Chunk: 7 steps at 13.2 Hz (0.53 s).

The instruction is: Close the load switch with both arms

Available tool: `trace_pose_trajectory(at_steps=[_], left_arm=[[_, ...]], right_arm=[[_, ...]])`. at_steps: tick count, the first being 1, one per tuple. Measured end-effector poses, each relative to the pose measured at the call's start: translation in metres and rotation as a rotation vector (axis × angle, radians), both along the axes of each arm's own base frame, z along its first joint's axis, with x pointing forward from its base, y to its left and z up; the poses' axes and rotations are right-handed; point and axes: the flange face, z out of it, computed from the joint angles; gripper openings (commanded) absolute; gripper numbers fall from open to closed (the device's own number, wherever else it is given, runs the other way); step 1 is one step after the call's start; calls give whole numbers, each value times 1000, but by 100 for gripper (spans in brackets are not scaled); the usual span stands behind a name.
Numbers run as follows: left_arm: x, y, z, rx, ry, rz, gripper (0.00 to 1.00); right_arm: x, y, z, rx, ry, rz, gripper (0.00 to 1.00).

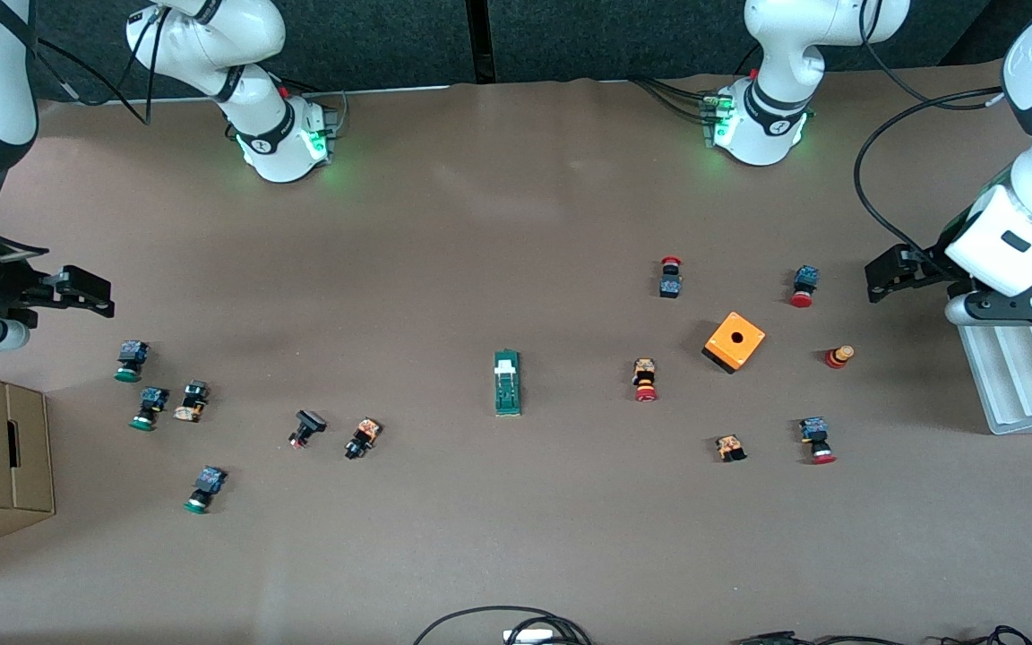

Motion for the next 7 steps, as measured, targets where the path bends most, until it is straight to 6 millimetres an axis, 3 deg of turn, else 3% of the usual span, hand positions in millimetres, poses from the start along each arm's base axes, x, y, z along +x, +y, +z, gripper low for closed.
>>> trace_pose_trajectory(at_steps=[4, 7], left_arm=[[-1, -7, 1, -10, -1, 41, 99], [-5, -35, 4, -15, -8, 76, 99]], right_arm=[[0, 0, 0, 0, 0, -1, 100], [0, -1, 0, 0, 0, -1, 100]])
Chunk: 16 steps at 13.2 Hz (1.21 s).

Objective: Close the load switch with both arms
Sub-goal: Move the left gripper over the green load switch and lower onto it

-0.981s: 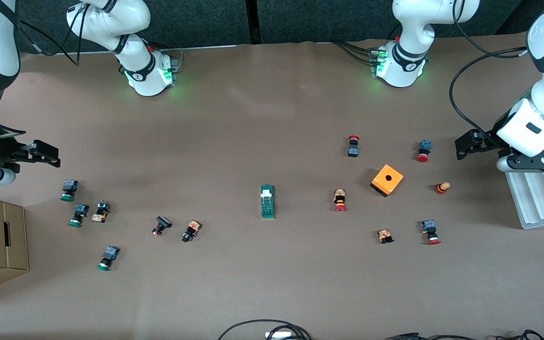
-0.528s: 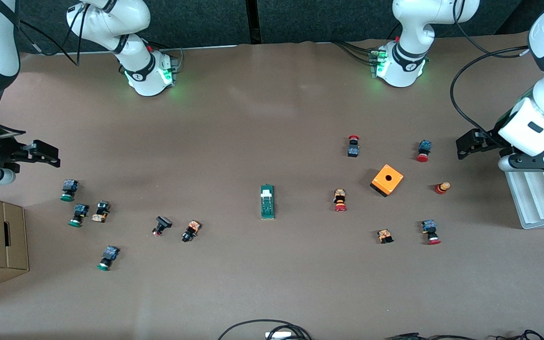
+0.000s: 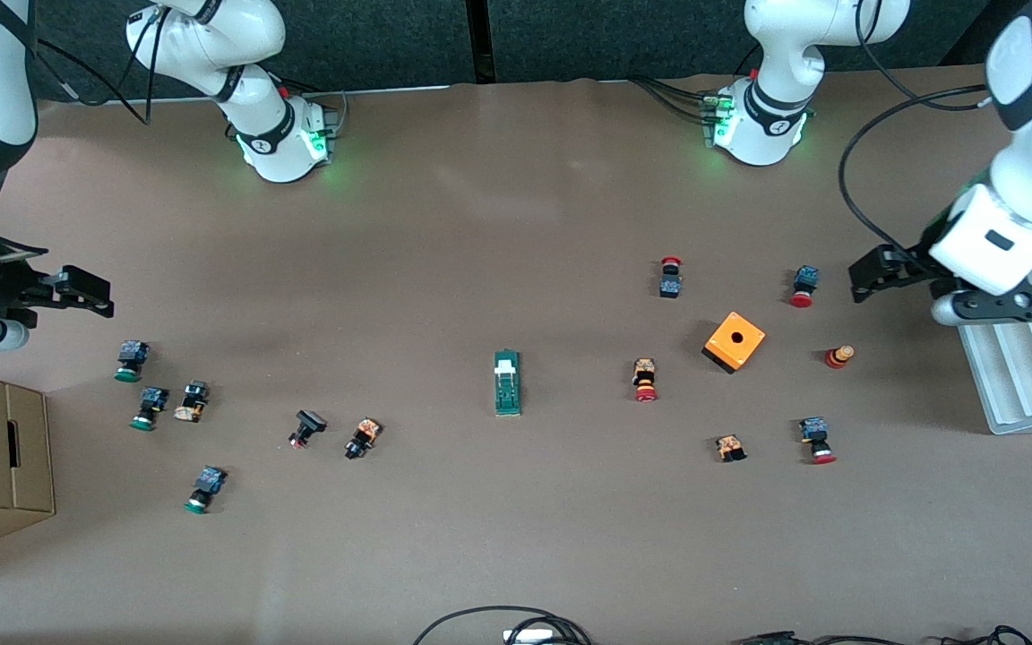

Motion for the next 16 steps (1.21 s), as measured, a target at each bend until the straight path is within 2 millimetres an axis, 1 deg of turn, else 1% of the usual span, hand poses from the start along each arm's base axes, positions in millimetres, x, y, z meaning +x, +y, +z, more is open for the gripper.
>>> trace_pose_trajectory(at_steps=[5, 7, 9, 12, 14, 16], left_arm=[[-14, -68, 9, -34, -11, 62, 99], [-20, -94, 8, -40, -12, 93, 99], [-22, -118, 5, -55, -30, 126, 99], [-19, -154, -7, -85, -59, 174, 99], [-19, -181, -19, -82, -86, 187, 99], [-29, -225, -33, -72, -118, 177, 99]], right_arm=[[0, 0, 0, 0, 0, 0, 100], [0, 0, 0, 0, 0, 0, 100], [0, 0, 0, 0, 0, -1, 100], [0, 0, 0, 0, 0, -1, 100], [0, 0, 0, 0, 0, -1, 100], [0, -1, 0, 0, 0, -1, 100]])
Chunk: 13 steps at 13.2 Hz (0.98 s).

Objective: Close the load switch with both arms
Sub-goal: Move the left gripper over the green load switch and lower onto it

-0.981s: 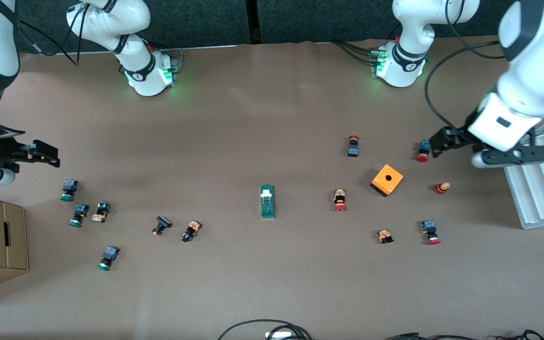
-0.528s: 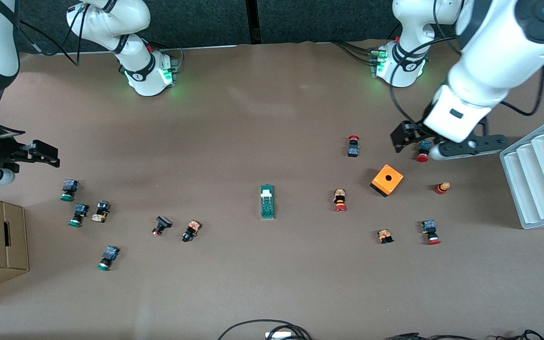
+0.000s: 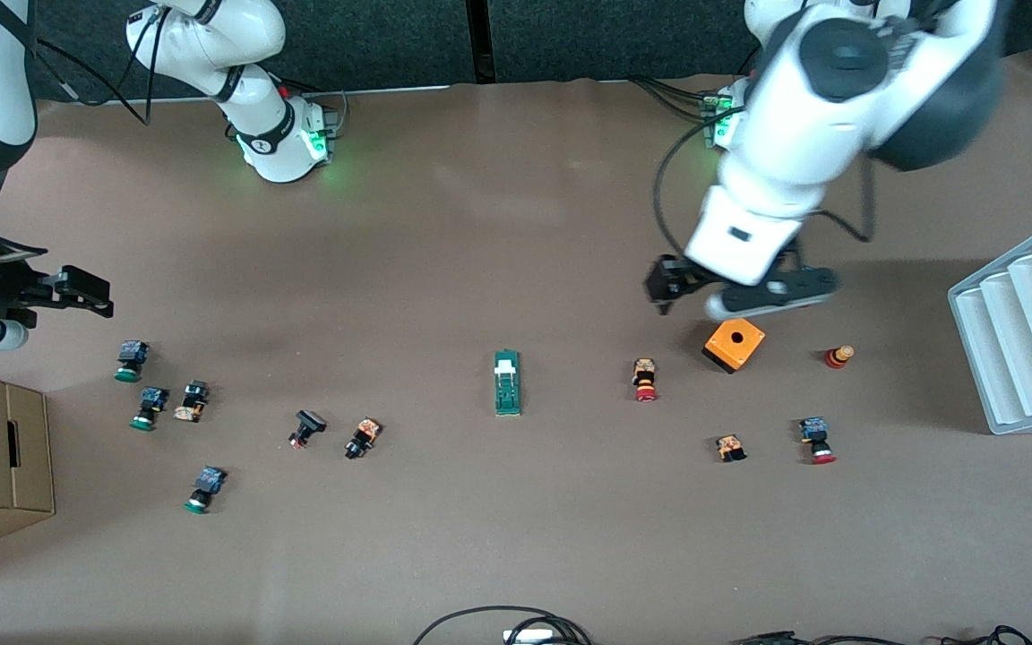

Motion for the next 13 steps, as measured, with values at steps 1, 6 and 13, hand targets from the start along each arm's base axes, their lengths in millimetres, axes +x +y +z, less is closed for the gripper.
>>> trace_pose_trajectory(at_steps=[1, 6, 13], left_arm=[[-9, -25, -8, 13, -17, 7, 99], [-45, -124, -54, 41, -121, 16, 99], [-78, -213, -160, 75, -318, 20, 99]], right_arm=[[0, 0, 0, 0, 0, 0, 100], [0, -1, 0, 0, 0, -3, 100], [0, -2, 0, 0, 0, -4, 100]])
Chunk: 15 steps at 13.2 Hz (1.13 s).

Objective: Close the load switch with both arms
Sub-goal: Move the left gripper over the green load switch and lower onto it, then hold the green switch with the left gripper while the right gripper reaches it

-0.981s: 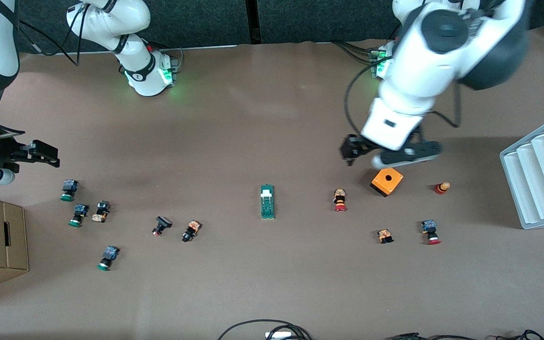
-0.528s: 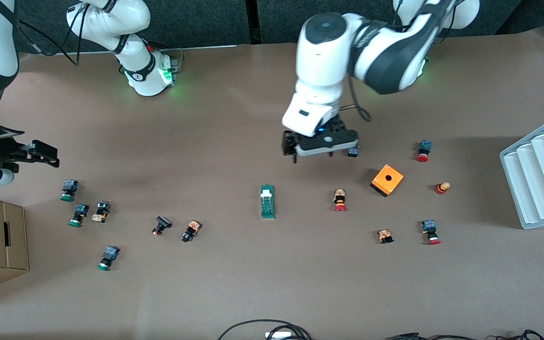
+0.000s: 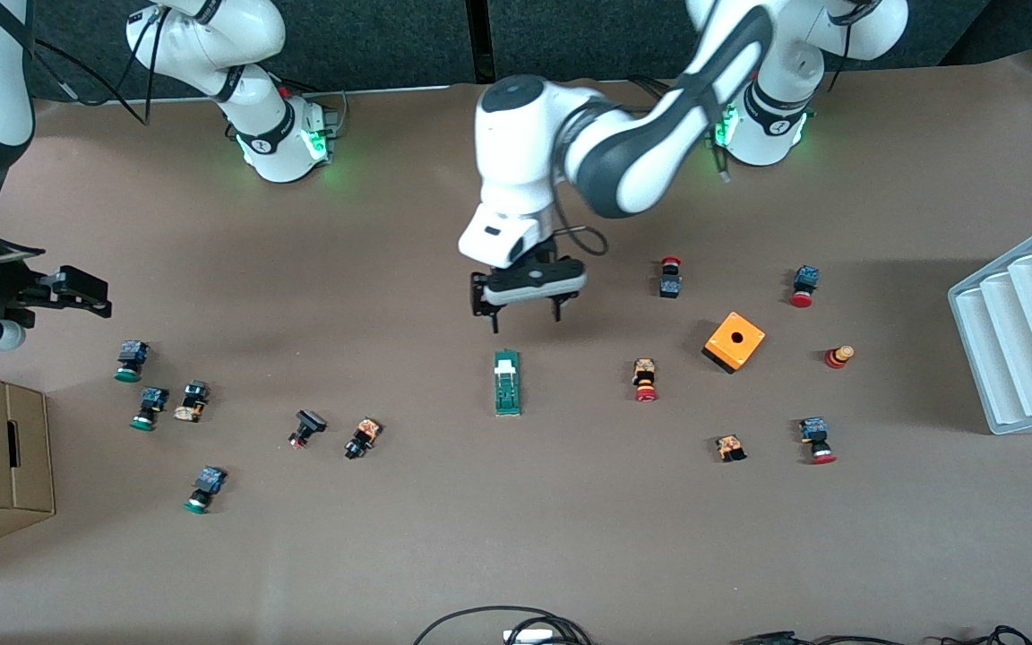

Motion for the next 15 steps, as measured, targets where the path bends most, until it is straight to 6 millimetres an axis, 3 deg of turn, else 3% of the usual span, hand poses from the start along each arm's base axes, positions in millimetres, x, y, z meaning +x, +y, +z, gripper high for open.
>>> trace_pose_trajectory(at_steps=[4, 7, 12, 15], left_arm=[[-17, -26, -66, 60, -123, -50, 99], [-41, -45, -111, 60, -224, -37, 98], [-58, -46, -201, 53, -406, -67, 98], [-69, -46, -237, 34, -472, -87, 99]], right_arm=[[0, -4, 0, 0, 0, -7, 100], [0, -7, 0, -1, 1, -12, 100], [5, -5, -14, -4, 26, -11, 100], [8, -1, -20, -5, 39, -4, 100]])
